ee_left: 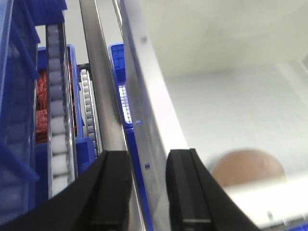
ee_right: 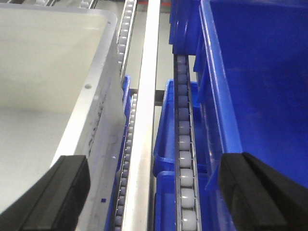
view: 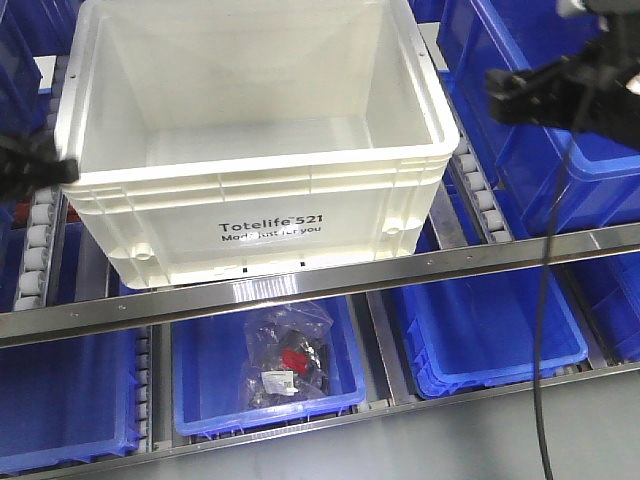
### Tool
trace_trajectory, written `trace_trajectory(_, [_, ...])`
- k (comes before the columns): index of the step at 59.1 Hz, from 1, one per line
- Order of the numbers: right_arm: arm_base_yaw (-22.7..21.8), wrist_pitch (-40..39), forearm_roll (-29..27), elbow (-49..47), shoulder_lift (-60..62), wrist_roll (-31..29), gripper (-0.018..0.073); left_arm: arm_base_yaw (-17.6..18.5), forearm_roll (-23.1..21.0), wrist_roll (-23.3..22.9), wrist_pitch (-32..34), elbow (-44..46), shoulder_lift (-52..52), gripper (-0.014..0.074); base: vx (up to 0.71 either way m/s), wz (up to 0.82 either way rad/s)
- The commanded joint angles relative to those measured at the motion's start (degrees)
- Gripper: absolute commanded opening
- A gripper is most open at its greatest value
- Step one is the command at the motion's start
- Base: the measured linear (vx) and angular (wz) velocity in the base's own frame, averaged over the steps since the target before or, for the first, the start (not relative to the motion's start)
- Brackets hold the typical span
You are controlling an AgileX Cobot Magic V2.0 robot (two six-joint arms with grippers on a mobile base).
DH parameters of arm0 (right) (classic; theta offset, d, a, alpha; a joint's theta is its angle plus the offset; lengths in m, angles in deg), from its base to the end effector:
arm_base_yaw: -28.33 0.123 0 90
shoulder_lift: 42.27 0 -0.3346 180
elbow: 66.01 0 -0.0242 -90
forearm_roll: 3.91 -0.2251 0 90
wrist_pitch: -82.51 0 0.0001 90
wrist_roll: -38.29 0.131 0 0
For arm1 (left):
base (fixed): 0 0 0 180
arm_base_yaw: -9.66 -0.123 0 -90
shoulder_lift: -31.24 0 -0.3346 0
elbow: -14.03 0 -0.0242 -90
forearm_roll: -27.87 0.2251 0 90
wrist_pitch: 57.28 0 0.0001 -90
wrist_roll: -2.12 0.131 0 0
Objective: Place moving items into box and shelve
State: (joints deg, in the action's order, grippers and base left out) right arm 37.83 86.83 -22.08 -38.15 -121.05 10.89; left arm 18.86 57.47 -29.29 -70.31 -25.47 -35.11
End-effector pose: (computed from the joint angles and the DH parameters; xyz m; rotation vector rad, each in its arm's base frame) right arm 0.2756 0.0493 0.3635 -0.3308 1.9043 0.0253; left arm 0.2044 -0.0183 0.3317 0.0508 2.0422 -0.0129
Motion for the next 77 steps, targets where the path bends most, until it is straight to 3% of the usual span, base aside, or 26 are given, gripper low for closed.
trace_trajectory(1, [-0.17, -5.54, -0.06, 2.47, 6.55, -0.85, 0.0591, 0.2, 0.59, -0.69, 4.74, -3.17, 6.98, 0.0328, 0.0, 0.0])
trace_trajectory(29, [-0.17, -5.4, -2.13, 24.72, 37.83, -0.9, 0.0591, 0.2, 0.27, -0.7, -1.53, -18.52, 39.09, 0.0328, 0.0, 0.0])
trace_trajectory(48, [-0.17, -13.91, -2.14, 32.09, 42.66, -1.61, 0.0591, 0.2, 2.21, 0.22, 7.23, -21.13, 37.07, 0.0328, 0.0, 0.0])
trace_trajectory(61, [-0.17, -13.86, -2.19, 32.09, 42.66, -1.61, 0.0591, 0.2, 1.6, -3.37, 7.63, -21.25, 35.85, 0.0328, 0.0, 0.0])
trace_trajectory(77, [-0.17, -13.86, -2.88, 32.09, 42.66, -1.18, 0.0591, 0.2, 1.72, -3.39, 7.35, -21.25, 35.85, 0.0328, 0.0, 0.0])
